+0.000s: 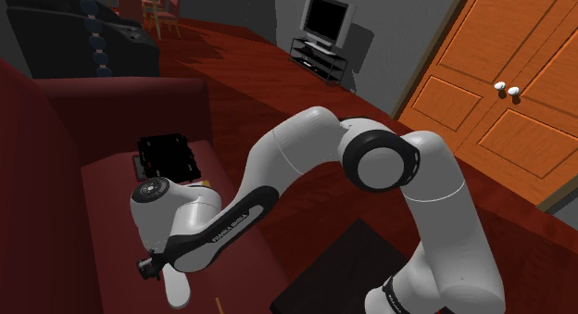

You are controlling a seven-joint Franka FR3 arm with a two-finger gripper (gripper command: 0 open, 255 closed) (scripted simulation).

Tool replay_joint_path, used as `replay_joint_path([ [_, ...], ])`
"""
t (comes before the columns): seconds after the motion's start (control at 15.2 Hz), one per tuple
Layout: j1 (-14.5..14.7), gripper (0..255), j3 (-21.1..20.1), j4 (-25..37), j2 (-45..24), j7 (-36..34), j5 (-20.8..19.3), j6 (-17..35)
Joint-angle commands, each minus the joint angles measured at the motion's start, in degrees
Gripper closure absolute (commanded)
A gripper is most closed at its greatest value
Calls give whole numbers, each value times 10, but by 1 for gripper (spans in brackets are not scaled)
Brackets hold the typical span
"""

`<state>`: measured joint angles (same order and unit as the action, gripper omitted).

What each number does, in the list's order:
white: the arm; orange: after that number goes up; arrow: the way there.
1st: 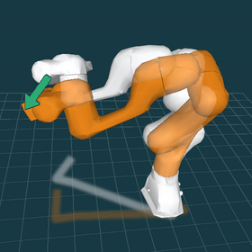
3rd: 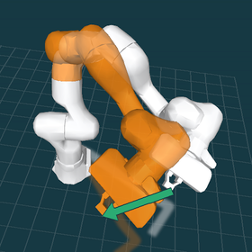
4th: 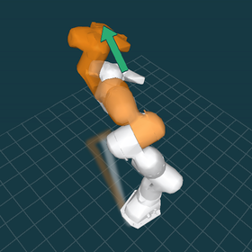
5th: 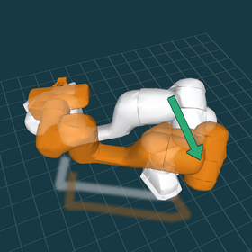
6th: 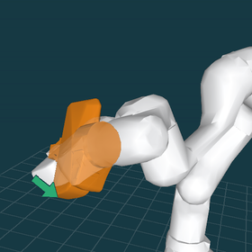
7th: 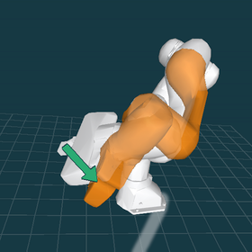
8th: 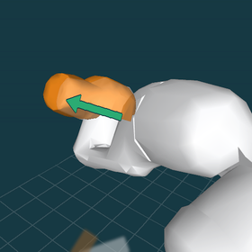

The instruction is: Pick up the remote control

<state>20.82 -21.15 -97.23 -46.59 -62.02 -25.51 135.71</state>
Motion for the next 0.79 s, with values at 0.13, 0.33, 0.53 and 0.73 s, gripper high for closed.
replay_joint_path([
  [0.13, 0, 255, 0, 0, 0, 0, -1, 1],
  [0.33, -5, 255, -6, -6, 18, 4, 6, -11],
  [0.53, -10, 255, -13, -11, 35, 8, 12, -24],
  [0.73, -14, 255, -19, -14, 52, 12, 19, -37],
])
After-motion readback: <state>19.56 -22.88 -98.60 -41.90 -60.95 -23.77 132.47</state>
